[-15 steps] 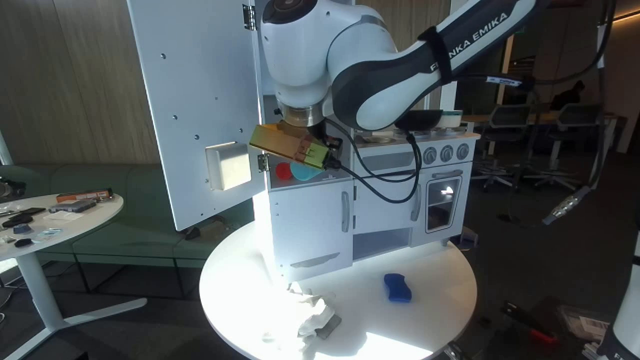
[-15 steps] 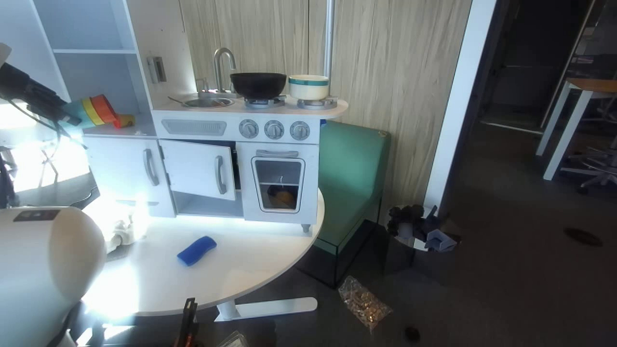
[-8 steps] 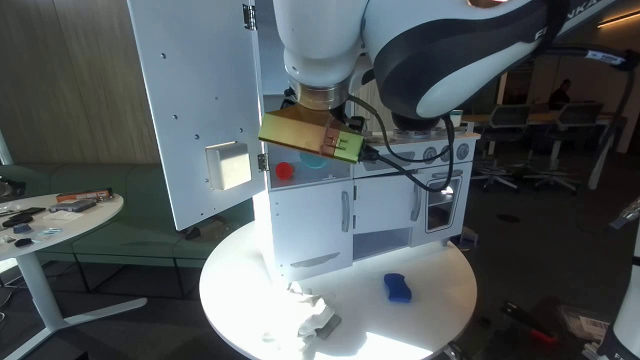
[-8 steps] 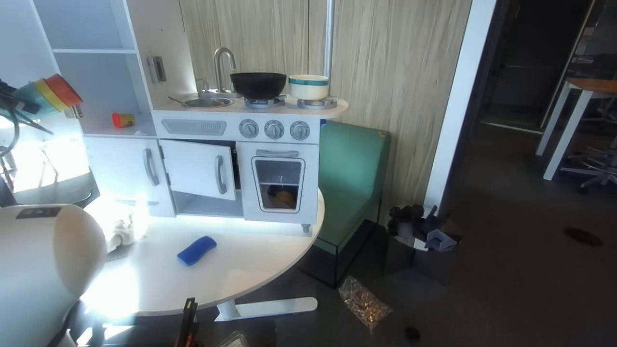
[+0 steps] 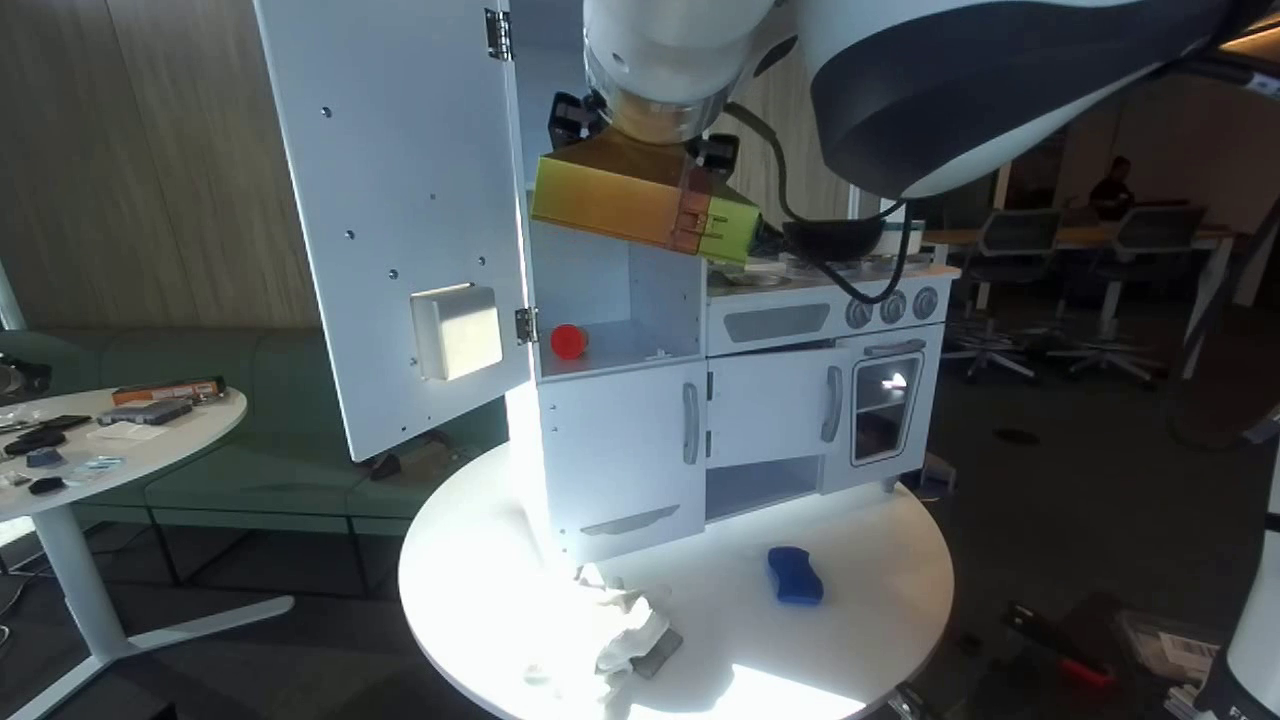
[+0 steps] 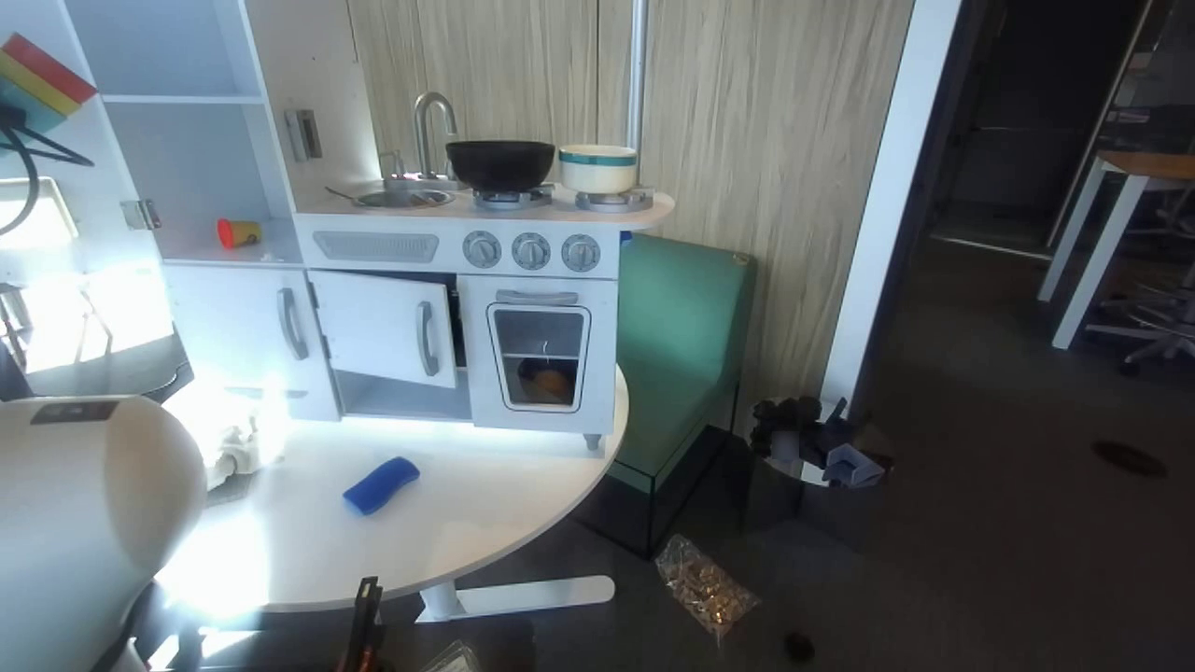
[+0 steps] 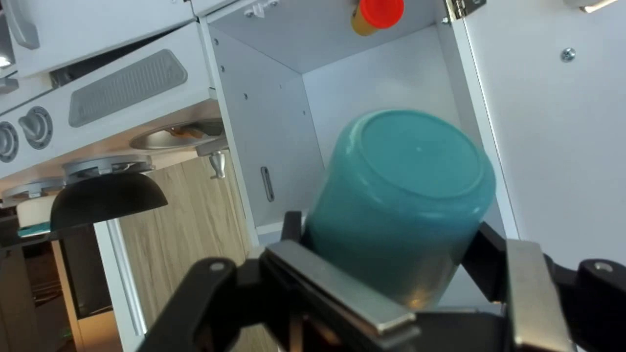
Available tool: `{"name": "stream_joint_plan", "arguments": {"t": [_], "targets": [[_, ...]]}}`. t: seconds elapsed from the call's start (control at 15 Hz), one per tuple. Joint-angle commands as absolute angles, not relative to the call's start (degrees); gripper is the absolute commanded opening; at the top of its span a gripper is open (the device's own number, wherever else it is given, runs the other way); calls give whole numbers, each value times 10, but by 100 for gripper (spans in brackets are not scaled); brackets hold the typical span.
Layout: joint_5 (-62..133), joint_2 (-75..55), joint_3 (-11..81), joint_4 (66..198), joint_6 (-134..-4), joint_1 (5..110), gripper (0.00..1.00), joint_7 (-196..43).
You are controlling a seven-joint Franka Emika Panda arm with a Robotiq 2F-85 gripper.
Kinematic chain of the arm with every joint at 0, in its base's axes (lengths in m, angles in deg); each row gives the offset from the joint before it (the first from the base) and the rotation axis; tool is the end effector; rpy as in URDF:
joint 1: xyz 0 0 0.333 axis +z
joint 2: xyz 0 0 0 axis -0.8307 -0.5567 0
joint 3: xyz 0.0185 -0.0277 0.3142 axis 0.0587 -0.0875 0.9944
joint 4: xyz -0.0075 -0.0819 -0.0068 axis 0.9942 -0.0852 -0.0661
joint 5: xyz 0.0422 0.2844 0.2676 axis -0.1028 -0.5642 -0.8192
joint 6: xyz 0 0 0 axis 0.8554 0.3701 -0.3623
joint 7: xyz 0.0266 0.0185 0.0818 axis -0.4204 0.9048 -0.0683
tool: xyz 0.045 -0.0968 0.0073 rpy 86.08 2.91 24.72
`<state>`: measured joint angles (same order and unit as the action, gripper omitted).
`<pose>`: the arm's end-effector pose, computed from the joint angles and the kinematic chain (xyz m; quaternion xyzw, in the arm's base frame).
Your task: Open the cabinet door and move the objects from the lower shelf onto the top shelf
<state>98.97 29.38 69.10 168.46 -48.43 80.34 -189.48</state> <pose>0.2951 0.3624 0.5584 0.7656 -0.2524 0.5909 0.0297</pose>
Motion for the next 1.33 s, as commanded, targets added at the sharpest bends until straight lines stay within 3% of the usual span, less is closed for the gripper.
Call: {"name": "stream_joint_plan", "arguments": {"t": [0.0,0.47,1.27], "targets": [[1070,289,680,1648,-501,795,54,-1866],[1288,221,667,1577,-475,770,54,-1908],[1396,96,608,1512,-444,760,54,-1947]]}}
